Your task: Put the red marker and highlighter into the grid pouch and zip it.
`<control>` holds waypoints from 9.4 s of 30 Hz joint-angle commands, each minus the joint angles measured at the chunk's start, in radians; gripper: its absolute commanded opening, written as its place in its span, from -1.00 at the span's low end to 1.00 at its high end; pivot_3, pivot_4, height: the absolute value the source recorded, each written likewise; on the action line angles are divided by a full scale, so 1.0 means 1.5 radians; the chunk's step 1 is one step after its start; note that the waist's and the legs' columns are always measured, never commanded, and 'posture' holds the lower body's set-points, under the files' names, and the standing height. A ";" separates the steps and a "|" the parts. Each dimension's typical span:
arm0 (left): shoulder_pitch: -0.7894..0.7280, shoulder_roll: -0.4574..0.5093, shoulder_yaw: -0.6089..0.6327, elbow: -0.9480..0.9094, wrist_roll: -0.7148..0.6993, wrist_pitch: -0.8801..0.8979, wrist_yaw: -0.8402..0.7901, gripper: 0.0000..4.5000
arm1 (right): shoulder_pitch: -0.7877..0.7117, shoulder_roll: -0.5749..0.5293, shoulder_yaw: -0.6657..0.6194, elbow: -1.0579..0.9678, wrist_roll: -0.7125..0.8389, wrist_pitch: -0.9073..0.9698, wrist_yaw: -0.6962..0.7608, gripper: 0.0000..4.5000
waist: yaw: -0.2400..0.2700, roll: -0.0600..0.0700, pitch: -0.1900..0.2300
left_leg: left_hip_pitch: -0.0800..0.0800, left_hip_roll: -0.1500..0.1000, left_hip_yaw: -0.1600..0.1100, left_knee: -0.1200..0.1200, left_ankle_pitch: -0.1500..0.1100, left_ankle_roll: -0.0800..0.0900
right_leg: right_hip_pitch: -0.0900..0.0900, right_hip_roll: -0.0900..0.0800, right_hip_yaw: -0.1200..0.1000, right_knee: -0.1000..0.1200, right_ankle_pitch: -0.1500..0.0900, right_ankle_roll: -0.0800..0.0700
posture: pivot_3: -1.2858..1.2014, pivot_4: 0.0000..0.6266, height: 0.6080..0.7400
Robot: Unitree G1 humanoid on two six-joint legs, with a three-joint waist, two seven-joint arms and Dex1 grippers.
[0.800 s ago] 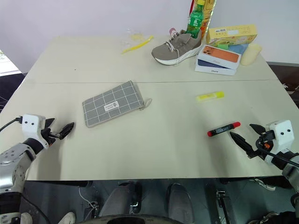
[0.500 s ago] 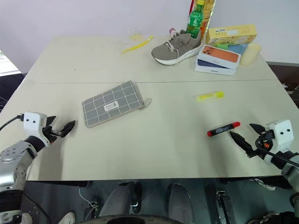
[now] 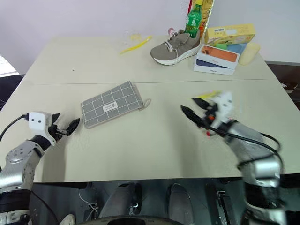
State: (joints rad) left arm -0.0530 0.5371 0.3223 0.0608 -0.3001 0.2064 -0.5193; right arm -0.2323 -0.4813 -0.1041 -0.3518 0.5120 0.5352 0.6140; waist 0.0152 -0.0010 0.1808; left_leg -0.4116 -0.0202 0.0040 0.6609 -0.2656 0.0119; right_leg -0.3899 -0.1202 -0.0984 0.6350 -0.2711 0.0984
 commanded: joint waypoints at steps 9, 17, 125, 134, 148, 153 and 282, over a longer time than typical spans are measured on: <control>-0.015 0.030 -0.015 0.020 0.045 -0.065 -0.015 1.00 | -0.220 0.181 0.216 0.264 -0.218 -0.035 -0.143 -0.99 | -0.008 0.000 0.000 | 0.000 -0.001 0.000 0.000 0.001 -0.001 | -0.001 0.001 0.001 0.002 0.000 0.001 | 0.03 -0.52 1.00; -0.002 0.087 -0.005 0.052 0.078 -0.150 -0.047 1.00 | -0.337 0.285 0.204 0.466 -0.259 -0.051 -0.196 -0.99 | -0.020 0.000 0.000 | 0.000 -0.001 0.001 0.000 0.002 -0.003 | -0.005 0.001 0.002 0.008 0.000 0.000 | 0.03 -0.52 1.00; -0.240 -0.235 -0.382 -0.010 0.260 -0.121 0.037 -1.00 | -0.241 0.025 0.334 -0.095 -0.252 0.248 -0.043 -0.97 | -0.014 -0.001 0.000 | -0.001 0.000 0.012 0.002 0.000 0.002 | -0.009 0.002 0.010 0.009 0.000 0.001 | 0.03 -0.52 1.00; -0.273 -0.258 -0.380 0.031 0.269 -0.125 0.049 -1.00 | -0.238 -0.013 0.348 -0.130 -0.248 0.257 -0.009 -0.97 | -0.014 -0.001 0.000 | -0.001 0.000 0.012 0.002 0.000 0.002 | -0.009 0.002 0.010 0.009 0.000 0.001 | 0.03 -0.52 1.00; -0.230 -0.166 -0.321 0.005 0.263 -0.136 0.055 -1.00 | -0.173 -0.078 0.035 -0.104 -0.183 0.395 -0.059 0.97 | -0.003 -0.001 0.000 | -0.001 0.000 0.012 0.002 0.000 0.002 | -0.009 0.001 0.010 0.009 0.000 0.001 | 0.03 -0.52 1.00; -0.218 -0.152 -0.323 0.002 0.257 -0.151 0.039 -1.00 | -0.093 -0.173 -0.060 -0.125 -0.149 0.417 -0.010 0.97 | 0.004 -0.001 0.000 | -0.001 0.000 0.012 0.002 -0.001 0.003 | -0.008 0.001 0.009 0.008 0.000 0.001 | 0.03 -0.52 1.00; -0.272 -0.089 -0.280 0.059 0.152 -0.175 -0.104 -1.00 | -0.193 -0.225 0.299 -0.052 -0.541 -0.016 -0.014 -0.89 | -0.013 0.000 0.001 | -0.005 -0.001 0.012 0.004 -0.001 0.003 | -0.012 0.001 0.011 0.008 0.000 0.005 | 0.03 -0.52 1.00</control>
State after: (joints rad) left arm -0.4622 0.3968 -0.1216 0.1990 -0.0497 -0.0547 -0.6697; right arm -0.5073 -0.8058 0.3772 -0.4219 -0.2710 0.5464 0.5903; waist -0.0038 -0.0010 0.1828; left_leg -0.4199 -0.0217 0.0226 0.6664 -0.2670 0.0166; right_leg -0.4079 -0.1182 -0.0814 0.6468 -0.2713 0.1055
